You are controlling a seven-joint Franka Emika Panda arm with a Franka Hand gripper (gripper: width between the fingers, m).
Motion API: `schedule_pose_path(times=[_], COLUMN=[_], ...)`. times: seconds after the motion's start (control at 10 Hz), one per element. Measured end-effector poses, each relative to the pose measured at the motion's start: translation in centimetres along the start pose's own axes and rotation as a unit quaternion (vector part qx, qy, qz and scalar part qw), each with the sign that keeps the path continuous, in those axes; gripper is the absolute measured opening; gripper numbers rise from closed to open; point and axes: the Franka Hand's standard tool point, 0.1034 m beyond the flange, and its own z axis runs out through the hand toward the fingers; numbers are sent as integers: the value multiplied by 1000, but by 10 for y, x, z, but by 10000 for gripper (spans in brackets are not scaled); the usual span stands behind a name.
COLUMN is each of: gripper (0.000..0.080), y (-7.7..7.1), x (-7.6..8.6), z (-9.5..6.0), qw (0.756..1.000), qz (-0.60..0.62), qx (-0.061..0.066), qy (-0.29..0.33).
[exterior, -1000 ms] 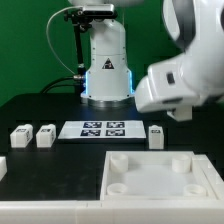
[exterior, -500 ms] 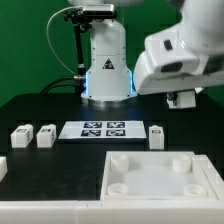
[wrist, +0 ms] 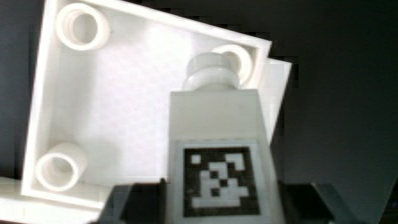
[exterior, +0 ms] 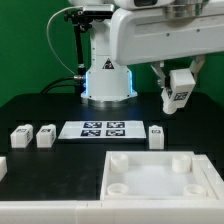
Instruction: Assemble one leg
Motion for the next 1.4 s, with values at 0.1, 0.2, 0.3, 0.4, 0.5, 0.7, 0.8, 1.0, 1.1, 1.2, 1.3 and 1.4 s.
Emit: schedule_pose_path(times=[0.1, 0.2, 0.3, 0.4, 0.5, 0.7, 0.8, 1.0, 1.1, 1.2, 1.3, 1.4], gripper=[291, 291, 291, 291, 291, 291, 291, 291, 291, 291, 291, 291], y=[2, 4, 6, 6, 15, 28, 27, 27, 27, 27, 28, 29], x=[7, 8, 12, 28, 48, 74, 73, 73, 71, 69, 71, 74], z=[-2, -2, 1, 6, 5, 1, 2, 4, 9, 23, 30, 42], qw=[998, 993, 985, 973, 955, 941, 941, 942, 944, 951, 954, 960], qz=[2, 2, 0, -3, -13, -16, -17, -16, -17, -15, -12, -11], qx=[-5, -11, -18, -23, -35, -44, -44, -44, -42, -36, -31, -24], qy=[61, 116, 171, 228, 294, 334, 334, 333, 326, 305, 299, 280])
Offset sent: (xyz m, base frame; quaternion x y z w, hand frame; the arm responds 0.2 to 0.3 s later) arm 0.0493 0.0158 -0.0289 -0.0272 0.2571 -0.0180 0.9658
